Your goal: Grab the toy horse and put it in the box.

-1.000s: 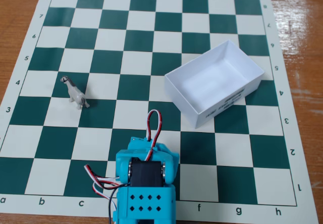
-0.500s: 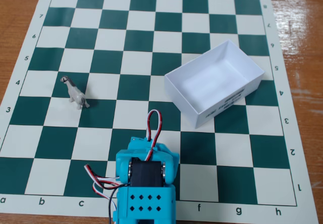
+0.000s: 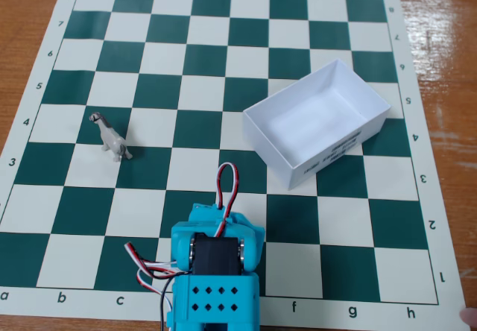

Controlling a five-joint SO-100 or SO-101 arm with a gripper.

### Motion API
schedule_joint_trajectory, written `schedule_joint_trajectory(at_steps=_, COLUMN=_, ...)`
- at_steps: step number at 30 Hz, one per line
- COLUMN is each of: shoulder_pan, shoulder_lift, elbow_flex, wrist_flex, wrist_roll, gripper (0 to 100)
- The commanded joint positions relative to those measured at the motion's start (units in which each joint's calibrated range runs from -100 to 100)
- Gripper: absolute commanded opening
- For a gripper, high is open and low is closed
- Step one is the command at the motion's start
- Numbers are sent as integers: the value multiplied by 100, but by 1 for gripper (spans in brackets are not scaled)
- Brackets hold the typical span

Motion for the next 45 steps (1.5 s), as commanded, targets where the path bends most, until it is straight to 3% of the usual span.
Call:
schedule_joint_trajectory(at_steps=1, shoulder_pan=-29, shoulder_lift=-57, elbow_flex=36, wrist_flex=10, wrist_roll=21, gripper=0)
schedule_joint_trajectory(at_steps=17, shoulder_pan=-36, shoulder_lift=-118, elbow_flex=27, wrist_flex=-65, wrist_roll=133, gripper=0)
schedule_joint_trajectory(at_steps=30, shoulder_pan=-257, shoulder_lift=-57, elbow_flex=-1293, wrist_flex=-173, wrist_roll=822, gripper=0)
schedule_joint_trajectory(at_steps=39, shoulder_pan=-979, shoulder_lift=1581, elbow_flex=-3123, wrist_flex=-264, wrist_roll=793, gripper=0)
schedule_joint_trajectory(at_steps=45, shoulder_pan=-1443, shoulder_lift=3227, elbow_flex=-4188, wrist_flex=-987, wrist_roll=754, gripper=1)
